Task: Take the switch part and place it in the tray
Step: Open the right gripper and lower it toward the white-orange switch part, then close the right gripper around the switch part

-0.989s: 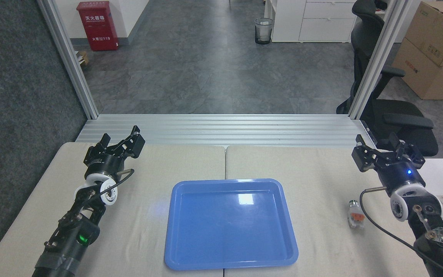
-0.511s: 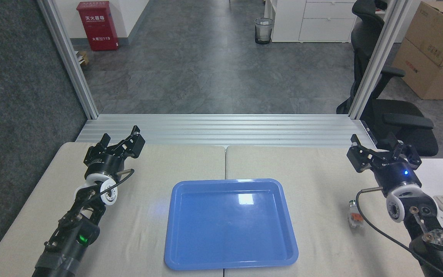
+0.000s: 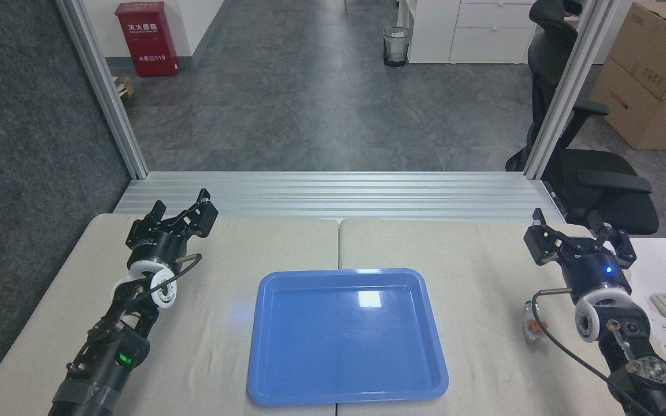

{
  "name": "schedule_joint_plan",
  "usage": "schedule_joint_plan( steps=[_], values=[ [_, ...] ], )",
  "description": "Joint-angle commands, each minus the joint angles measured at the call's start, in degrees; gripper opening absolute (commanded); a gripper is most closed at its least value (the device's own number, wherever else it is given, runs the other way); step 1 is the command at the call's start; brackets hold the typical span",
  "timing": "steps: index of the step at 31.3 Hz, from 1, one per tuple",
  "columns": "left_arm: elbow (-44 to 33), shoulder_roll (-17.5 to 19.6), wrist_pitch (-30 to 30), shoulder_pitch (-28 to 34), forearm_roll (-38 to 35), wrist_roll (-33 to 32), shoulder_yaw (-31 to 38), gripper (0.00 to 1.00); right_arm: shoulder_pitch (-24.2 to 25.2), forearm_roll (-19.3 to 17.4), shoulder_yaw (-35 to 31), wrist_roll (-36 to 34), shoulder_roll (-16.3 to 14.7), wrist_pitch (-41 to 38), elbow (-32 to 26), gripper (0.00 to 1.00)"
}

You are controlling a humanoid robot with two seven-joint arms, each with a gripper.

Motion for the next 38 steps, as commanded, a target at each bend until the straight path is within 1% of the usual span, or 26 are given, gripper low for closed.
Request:
schedule_joint_plan(
  steps=[1,7,11,16,22,25,27,29,30,38],
  values=[
    [-0.1,0.0,0.0,0.0,0.0,0.0,0.1,1.00,7.0,0.1,-0.3,-0.1,1.2,5.3,-3.1,0.95],
    [0.0,0.0,0.0,0.0,0.0,0.0,0.0,1.00,12.3,-0.2,-0.3,-0.1,1.9,9.1,-1.9,0.95],
    [-0.1,0.0,0.0,0.0,0.0,0.0,0.0,1.00,12.5,-0.2,-0.3,-0.2,3.6,9.1,-0.7,0.95],
    [0.0,0.0,0.0,0.0,0.0,0.0,0.0,1.00,12.4,-0.3,-0.4,-0.4,3.6,9.2,0.6,0.95],
    [0.0,0.0,0.0,0.0,0.0,0.0,0.0,1.00,12.3,-0.3,-0.4,-0.1,4.0,9.2,0.9,0.95],
    [0.0,0.0,0.0,0.0,0.0,0.0,0.0,1.00,12.3,-0.2,-0.3,-0.1,3.9,9.4,3.4,0.95],
    [0.0,0.0,0.0,0.0,0.0,0.0,0.0,1.00,12.3,-0.2,0.7,-0.1,4.0,9.4,5.2,0.95],
    [0.0,0.0,0.0,0.0,0.0,0.0,0.0,1.00,12.2,0.1,2.0,0.1,5.0,9.6,6.7,0.93],
    [0.0,0.0,0.0,0.0,0.0,0.0,0.0,1.00,12.3,0.0,2.9,0.2,5.6,9.6,6.9,0.93],
    [0.0,0.0,0.0,0.0,0.0,0.0,0.0,1.00,12.6,-0.2,6.1,0.1,6.7,9.1,6.8,0.93]
  ],
)
